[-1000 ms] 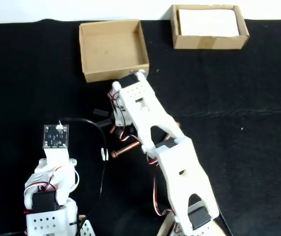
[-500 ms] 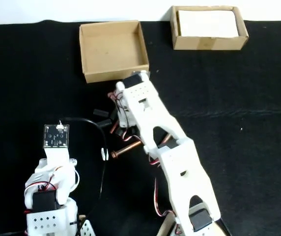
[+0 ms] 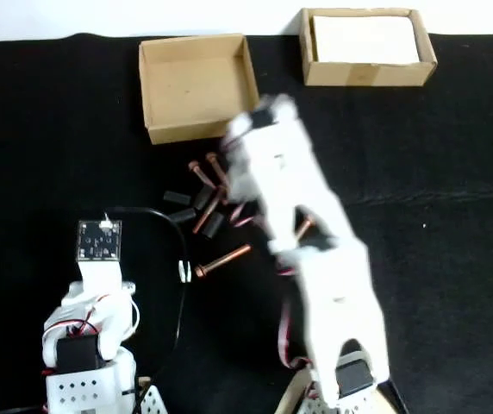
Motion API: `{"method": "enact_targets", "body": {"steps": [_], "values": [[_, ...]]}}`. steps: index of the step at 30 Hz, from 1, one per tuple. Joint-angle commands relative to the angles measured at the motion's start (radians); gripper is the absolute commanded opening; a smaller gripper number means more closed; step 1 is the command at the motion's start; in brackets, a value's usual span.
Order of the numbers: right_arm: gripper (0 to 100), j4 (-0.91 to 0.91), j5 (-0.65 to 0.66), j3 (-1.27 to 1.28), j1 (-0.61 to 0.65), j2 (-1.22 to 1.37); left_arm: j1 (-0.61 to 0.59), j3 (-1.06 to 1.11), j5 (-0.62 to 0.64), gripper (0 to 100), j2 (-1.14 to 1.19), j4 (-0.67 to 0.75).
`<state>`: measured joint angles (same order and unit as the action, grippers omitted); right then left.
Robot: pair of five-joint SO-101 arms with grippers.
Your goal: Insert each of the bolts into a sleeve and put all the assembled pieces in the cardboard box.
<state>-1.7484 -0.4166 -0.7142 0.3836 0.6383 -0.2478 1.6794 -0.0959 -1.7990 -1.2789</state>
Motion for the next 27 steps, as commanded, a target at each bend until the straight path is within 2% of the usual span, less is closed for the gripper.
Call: {"method": "enact_targets", "body": {"steps": [1, 4, 5, 9, 13, 16, 19, 23, 27], "values": [[0.5, -0.013, 0.097, 0.090, -0.128, -0.332, -0.004, -0.010, -0.080, 1, -0.005, -0.011], [0.5, -0.013, 0.233, 0.243, -0.269, -0.567, -0.002, -0.053, -0.321, 2, -0.005, 0.008], [0.5, -0.013, 0.288, 0.302, -0.315, -0.639, 0.001, -0.062, -0.367, 3, -0.005, 0.038], [0.6, -0.012, 0.477, 0.567, -0.507, -0.903, 0.002, -0.102, -0.379, 6, 0.004, 0.180], [0.7, 0.008, 0.621, 0.875, -0.679, -1.095, 0.033, -0.216, -0.350, 9, 0.005, 0.204], [0.7, 0.117, 0.690, 1.133, -0.771, -1.205, 0.107, -0.341, -0.348, 9, 0.042, 0.203], [0.7, 0.294, 0.700, 1.380, -0.805, -1.317, 0.188, -0.469, -0.301, 9, 0.216, 0.203], [0.7, 0.527, 0.700, 1.685, -0.792, -1.478, 0.303, -0.737, -0.176, 9, 0.618, 0.193], [0.7, 0.803, 0.697, 1.992, -0.762, -1.596, 0.524, -1.073, -0.097, 9, 1.029, 0.055]]}}
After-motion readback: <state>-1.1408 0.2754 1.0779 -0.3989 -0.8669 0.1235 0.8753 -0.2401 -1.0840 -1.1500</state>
